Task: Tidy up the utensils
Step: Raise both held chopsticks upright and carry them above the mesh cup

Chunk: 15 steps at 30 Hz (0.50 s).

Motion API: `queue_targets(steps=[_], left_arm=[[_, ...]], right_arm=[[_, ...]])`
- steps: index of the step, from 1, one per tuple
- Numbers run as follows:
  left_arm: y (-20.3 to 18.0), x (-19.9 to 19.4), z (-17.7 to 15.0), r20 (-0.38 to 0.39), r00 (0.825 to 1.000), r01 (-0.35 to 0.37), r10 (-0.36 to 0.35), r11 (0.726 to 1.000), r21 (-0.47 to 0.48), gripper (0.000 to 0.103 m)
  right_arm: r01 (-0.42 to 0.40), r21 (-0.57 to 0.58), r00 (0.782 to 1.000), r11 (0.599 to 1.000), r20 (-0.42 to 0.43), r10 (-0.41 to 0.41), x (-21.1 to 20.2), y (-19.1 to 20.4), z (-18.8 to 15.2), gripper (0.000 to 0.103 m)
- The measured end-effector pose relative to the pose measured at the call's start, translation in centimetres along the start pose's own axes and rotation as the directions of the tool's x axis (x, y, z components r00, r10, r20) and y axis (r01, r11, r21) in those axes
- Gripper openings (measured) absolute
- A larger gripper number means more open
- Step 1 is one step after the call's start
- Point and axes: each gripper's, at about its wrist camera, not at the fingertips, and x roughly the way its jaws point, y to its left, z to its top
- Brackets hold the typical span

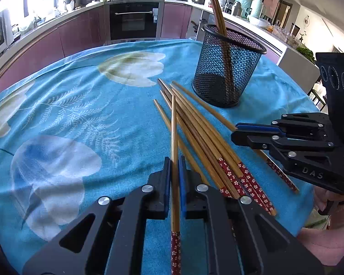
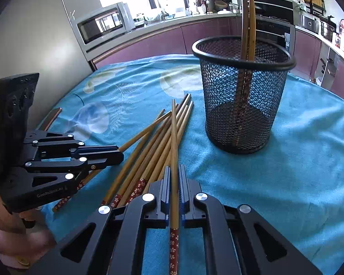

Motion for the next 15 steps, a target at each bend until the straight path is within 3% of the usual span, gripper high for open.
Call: queue_targets(steps=[7,15], left_arm=[[-0.3,-3.0,0.9,0.071,0.996,0.05,-0.051,0.999,0.009,0.008],[-0.6,-6.6,2.1,0.151,0.979,0.137,-0.137,0.991,0.012,0.008]], right_arm=[[-0.029,-0.006,0.996,1.0,0.086,0.03,-3.3,0.0,0.8,0.006],[-0.054,0.015,0.984,0.998,0.171,0.051,-6.1,-0.7,1.5,0.006]])
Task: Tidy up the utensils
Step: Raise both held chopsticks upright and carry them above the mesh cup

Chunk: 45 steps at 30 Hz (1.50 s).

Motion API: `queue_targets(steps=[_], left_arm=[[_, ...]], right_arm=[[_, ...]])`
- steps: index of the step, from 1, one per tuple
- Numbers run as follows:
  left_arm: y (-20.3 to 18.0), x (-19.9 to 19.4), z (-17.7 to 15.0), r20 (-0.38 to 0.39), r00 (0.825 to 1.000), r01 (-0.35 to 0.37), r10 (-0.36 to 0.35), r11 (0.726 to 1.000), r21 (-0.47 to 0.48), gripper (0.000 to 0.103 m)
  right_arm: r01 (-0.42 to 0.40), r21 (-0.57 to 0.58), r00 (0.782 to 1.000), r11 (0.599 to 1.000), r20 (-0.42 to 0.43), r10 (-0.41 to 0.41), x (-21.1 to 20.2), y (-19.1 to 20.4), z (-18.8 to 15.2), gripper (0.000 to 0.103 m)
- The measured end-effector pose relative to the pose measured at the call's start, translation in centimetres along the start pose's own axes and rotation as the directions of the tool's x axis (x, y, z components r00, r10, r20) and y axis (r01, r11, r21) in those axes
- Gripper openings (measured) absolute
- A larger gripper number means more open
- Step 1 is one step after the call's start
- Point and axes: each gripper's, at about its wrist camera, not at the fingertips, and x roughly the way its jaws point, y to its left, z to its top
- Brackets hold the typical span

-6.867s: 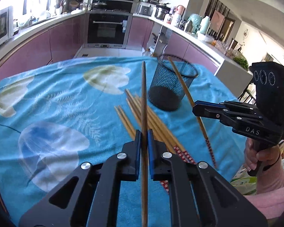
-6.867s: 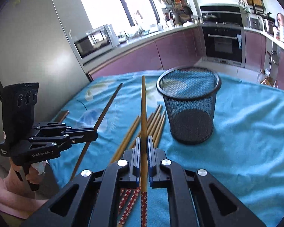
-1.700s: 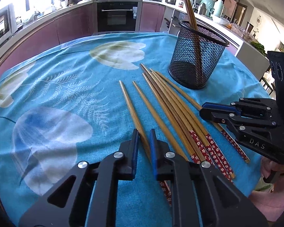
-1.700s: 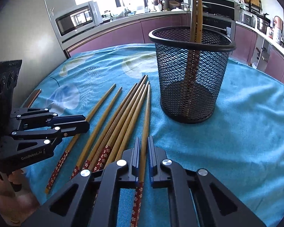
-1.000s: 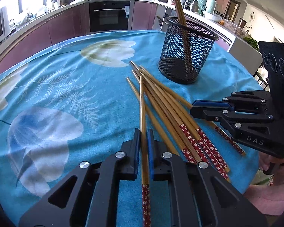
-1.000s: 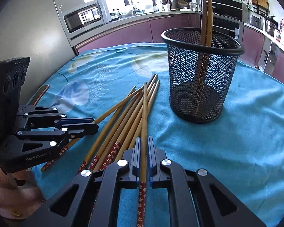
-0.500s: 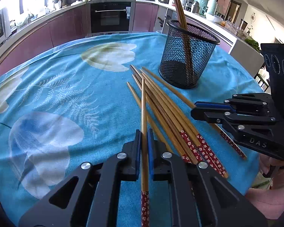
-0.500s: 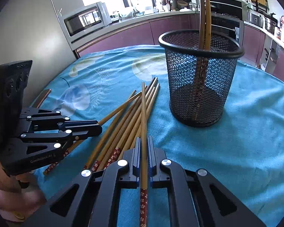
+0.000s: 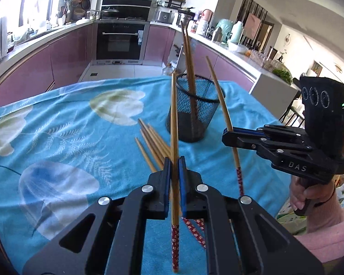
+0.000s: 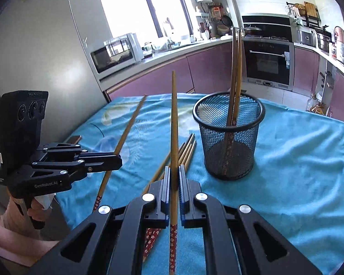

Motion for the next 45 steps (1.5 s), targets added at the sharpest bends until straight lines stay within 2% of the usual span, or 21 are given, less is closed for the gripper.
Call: queue_targets(steps=[7,16,31,45], left_arm=[[-0.6,-2.7,1.4,0.069,0.997,0.037,-0.037,0.999,0.006,0.008],[-0.8,-5.0,3.4,0.148,0.988,0.051,-0.051,0.999,0.008,0.008],[-2.3,-4.8,9.5,0.245,0.967,0.068,-0.073,0.997,0.03,0.008],[-3.9,-3.9,14.2,0.308,0.95,0.041,-0.056,0.998,0.053,0.008]], right_arm=[[-0.006,0.008,0.998,1.0,0.061,0.006,-1.6,-0.5,1.2,0.006],[-0.012,0.006,0.993,1.0,0.12,0.011,-2.9,-1.0,2.9,0.006],[0.019,0.005,0.978,1.0,0.209,-0.02,-4.9,-2.2,7.1,0.006],[0.058,0.011,0.961,0.998,0.27,-0.059,-5.2,-3.4,10.8,0.006]])
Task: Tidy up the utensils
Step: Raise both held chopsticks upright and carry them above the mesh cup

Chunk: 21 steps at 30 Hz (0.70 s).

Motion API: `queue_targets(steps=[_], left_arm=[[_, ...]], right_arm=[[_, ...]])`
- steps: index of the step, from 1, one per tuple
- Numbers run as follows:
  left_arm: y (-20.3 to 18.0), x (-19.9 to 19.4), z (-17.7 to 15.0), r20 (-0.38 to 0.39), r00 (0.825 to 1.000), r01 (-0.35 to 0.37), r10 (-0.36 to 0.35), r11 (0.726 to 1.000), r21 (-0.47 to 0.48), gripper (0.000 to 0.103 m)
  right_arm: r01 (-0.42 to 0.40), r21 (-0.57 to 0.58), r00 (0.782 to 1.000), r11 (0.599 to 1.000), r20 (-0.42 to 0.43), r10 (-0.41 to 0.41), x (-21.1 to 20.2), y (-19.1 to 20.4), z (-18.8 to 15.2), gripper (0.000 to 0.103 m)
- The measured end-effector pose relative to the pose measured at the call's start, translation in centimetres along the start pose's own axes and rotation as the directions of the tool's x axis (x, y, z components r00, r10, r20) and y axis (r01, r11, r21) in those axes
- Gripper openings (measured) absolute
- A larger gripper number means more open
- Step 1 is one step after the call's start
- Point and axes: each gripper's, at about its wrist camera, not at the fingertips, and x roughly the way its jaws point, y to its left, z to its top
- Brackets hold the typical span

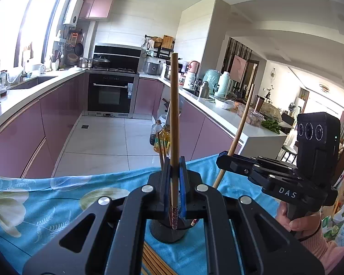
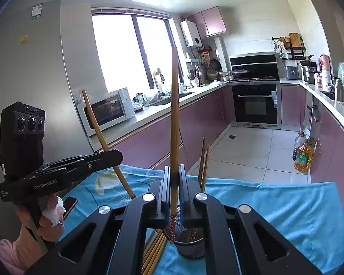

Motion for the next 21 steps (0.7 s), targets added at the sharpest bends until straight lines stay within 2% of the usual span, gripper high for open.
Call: queue_targets(steps=[6,13,21], left_arm=[[-0.7,2.0,-0.1,-0.025,1.0,-0.016,0.017,1.0,0.013,0.008],[-0.6,5.1,-1.9,-0.118,0.993,-0.021,0.026,0.999,0.041,0.008],[0.3,8.2,-4.0,-0.217,0.976,-0.02,0.032,0.998,0.056,0.008]], right_arm=[[0.039,-0.009,0.999,0.999,-0.026,-0.04,1.8,-0.2,-0.1,0.006],[0.061,-0.006,0.993,0.998,-0.1,-0.061,3.9,-0.9,-1.2,0.006],[0.08,-0.011,0.967,0.997,-0.244,-0.08,6.4,-1.8,-2.9,0.006]])
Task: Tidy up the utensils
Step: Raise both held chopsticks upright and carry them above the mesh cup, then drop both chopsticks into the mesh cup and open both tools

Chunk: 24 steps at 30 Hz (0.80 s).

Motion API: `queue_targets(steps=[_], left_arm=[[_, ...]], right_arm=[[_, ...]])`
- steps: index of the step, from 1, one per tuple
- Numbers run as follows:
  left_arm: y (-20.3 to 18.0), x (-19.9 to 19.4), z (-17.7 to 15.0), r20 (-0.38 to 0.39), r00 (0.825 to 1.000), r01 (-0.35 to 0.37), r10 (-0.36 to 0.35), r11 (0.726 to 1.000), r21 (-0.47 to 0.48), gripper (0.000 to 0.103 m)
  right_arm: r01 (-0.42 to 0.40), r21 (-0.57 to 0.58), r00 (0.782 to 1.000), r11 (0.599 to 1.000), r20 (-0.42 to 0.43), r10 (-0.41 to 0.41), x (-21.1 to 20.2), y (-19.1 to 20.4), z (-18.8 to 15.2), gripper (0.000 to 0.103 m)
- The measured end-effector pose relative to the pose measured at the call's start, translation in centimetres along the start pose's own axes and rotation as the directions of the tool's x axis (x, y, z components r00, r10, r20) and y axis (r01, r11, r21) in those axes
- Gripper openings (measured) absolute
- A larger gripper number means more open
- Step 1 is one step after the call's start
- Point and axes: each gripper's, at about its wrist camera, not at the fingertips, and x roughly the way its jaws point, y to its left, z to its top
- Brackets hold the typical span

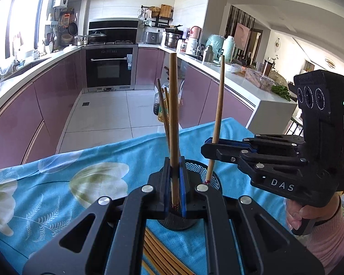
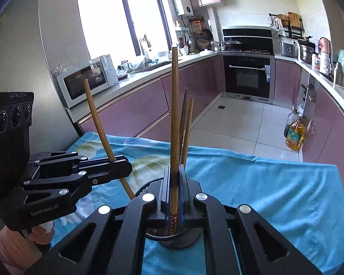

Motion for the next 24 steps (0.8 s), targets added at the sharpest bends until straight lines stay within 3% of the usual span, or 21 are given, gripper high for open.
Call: queue_targets(steps=[4,9,15,24], left_arm=[[0.3,1.7,-0.3,-0.036,0.999,-0.011,0.011,1.0,0.0,0.008],[1.3,3.0,0.0,-0.052,0.999,-0.016,0.015,1.0,-0.018,0.008],[1.8,3.8,0.0,-0.059,0.998,-0.033,0.031,0.999,-0.043,0.01],[2.9,1.6,-1.3,-0.008,0.998,-0.07,0.069,0.995,-0.076,0.017]], right_arm=[[0.002,0.012,0.998,1.0,-0.057,-0.001,1.5,-0.3,-0.3,0.006],[0.008,0.041,0.998,0.999,-0.07,-0.005,2.4,-0.8,-0.5,0.008],[0.009,0.077,0.999,0.997,-0.035,-0.006,2.4,-1.3,-0.1,0.009],[0.004,0.088,0.999,0.996,0.032,-0.007,0.5,-1.1,-0.5,0.025]])
